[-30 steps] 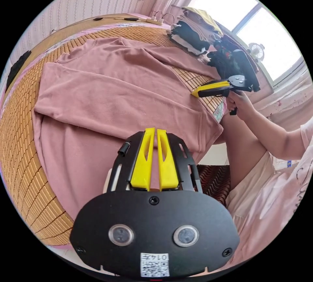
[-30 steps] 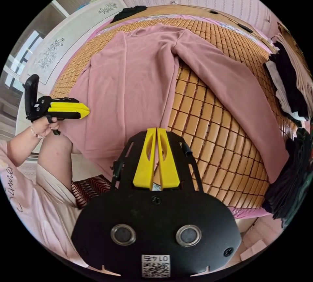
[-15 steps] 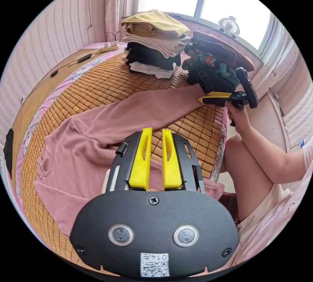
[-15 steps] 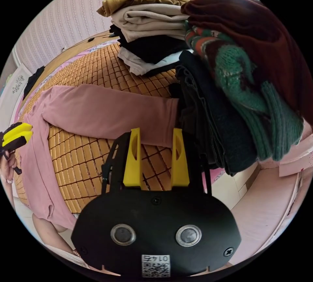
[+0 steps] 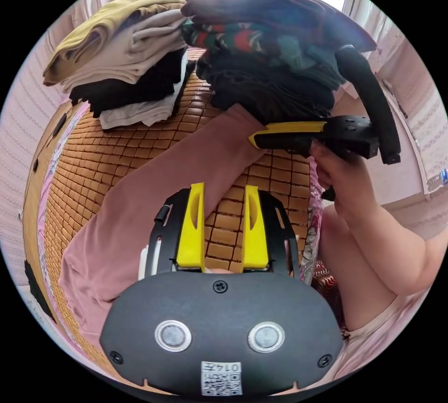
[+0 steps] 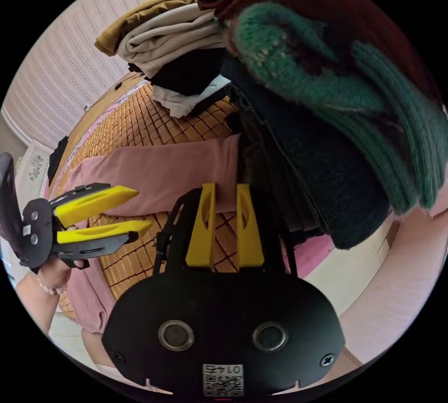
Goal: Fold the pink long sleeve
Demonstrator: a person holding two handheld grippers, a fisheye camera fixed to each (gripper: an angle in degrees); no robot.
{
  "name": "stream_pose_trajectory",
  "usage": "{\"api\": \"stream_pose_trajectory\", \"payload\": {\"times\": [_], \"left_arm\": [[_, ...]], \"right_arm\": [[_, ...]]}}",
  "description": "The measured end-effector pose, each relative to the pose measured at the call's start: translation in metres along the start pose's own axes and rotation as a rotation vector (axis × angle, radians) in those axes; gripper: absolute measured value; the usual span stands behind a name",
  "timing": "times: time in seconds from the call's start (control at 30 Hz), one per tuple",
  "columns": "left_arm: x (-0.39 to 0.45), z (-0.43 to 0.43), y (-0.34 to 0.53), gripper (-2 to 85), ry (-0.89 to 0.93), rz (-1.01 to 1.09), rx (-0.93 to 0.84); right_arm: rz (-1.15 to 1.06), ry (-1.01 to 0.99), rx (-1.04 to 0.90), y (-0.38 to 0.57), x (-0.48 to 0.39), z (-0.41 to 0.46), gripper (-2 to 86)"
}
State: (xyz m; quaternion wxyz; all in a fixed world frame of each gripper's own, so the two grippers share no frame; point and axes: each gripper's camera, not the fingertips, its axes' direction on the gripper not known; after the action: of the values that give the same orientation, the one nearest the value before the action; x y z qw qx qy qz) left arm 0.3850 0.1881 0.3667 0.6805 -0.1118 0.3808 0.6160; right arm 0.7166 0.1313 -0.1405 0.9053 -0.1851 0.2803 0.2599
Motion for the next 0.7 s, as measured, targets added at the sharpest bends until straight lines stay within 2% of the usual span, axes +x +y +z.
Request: {"api": "stream_pose_trajectory", "payload": {"times": [0.17, 0.27, 0.33, 0.4, 0.47, 0.57, 0.7], "left_arm": [[0.017, 0.017, -0.011, 11.9, -0.116, 0.019, -0.01], [0.021, 0.031, -0.015, 11.5, -0.167, 0.009, -0.06], [0.018, 0.034, -0.014, 10.3, -0.126, -0.022, -0.068], [0.011, 0.035, -0.014, 6.5, -0.048, -0.079, -0.085], [0.012, 0.034, -0.01, 4.7, -0.08, -0.069, -0.082], [0.018, 0.031, -0.003, 3.9, -0.102, -0.027, -0.062], [0.019, 0.021, 0.007, 3.5, -0.126, -0.012, -0.044]], "right_arm": [[-0.002, -0.183, 0.139, 0.005, 0.015, -0.023, 6.7], [-0.043, -0.192, 0.201, 0.006, 0.014, -0.035, 6.7], [-0.061, -0.215, 0.228, 0.006, 0.015, -0.041, 6.9], [-0.073, -0.267, 0.222, 0.006, 0.018, -0.041, 7.4], [-0.06, -0.331, 0.192, 0.005, 0.024, -0.037, 9.0], [-0.039, -0.321, 0.207, 0.005, 0.028, -0.038, 12.4], [-0.001, -0.321, 0.171, 0.005, 0.032, -0.033, 11.8]]}}
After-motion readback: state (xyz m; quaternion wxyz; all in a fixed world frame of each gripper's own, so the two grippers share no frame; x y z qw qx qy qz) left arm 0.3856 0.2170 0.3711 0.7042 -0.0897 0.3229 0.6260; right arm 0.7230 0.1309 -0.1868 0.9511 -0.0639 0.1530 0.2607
